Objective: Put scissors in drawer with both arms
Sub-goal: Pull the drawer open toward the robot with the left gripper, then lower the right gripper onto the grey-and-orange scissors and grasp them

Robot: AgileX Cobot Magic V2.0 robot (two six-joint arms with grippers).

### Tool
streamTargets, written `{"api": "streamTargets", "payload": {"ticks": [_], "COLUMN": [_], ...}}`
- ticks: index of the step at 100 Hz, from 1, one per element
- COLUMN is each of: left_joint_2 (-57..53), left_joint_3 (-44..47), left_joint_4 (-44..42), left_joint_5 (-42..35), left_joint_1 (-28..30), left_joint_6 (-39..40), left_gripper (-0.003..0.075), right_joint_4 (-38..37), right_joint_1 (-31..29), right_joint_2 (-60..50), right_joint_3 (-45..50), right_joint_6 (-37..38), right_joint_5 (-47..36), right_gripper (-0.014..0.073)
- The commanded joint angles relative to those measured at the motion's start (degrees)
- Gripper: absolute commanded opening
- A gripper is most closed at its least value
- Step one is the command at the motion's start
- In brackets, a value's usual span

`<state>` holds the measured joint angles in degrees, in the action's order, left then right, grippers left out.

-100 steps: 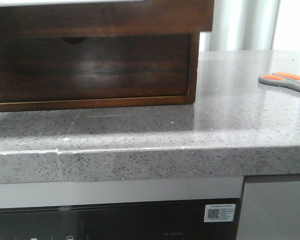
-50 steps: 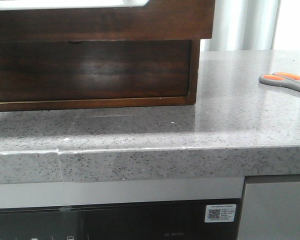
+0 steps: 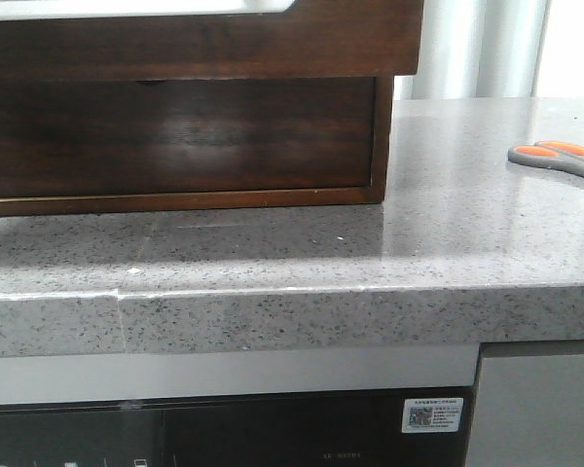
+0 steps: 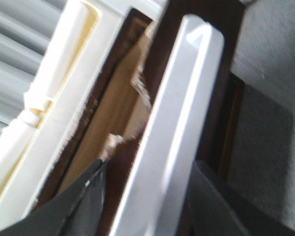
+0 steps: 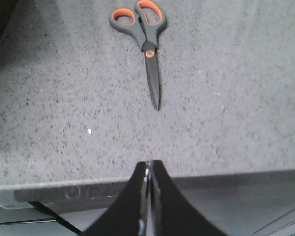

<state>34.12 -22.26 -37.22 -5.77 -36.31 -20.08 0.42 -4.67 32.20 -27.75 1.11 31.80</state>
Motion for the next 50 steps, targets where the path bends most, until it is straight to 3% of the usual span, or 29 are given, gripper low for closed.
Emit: {"api": "streamTargets", "payload": {"ticks": [1,20,42,50], "left_joint_2": [-1.3,-5.3,-11.3,-13.3], "left_joint_3": [-1.6,-1.6,-1.6,-1.6], "left_joint_4": [3.2,7.1,12.2,12.3], "left_joint_5": [-5.1,-5.2,-5.1,-4.9], "left_joint_1": [-0.4,-0.4,-0.4,-0.4], "left_joint_6": [0.8,0.8,0.8,0.8], "left_gripper": [0.034,0.034,0.034,0.034], "right_joint_4": [0.0,0.0,0.0,0.0], "right_joint_1": [0.0,0.0,0.0,0.0], "right_joint_2": [5.2,18.1,32.6,37.9], "right_joint_3": [-6.6,-17.3,-30.0,-34.8], "right_joint_6": [-1.4,-1.6,-1.8,-1.8], "right_joint_5": [-1.0,4.2,9.3,10.7], "right_gripper": [-0.0021,0.0171,0.0185,0.0227]}}
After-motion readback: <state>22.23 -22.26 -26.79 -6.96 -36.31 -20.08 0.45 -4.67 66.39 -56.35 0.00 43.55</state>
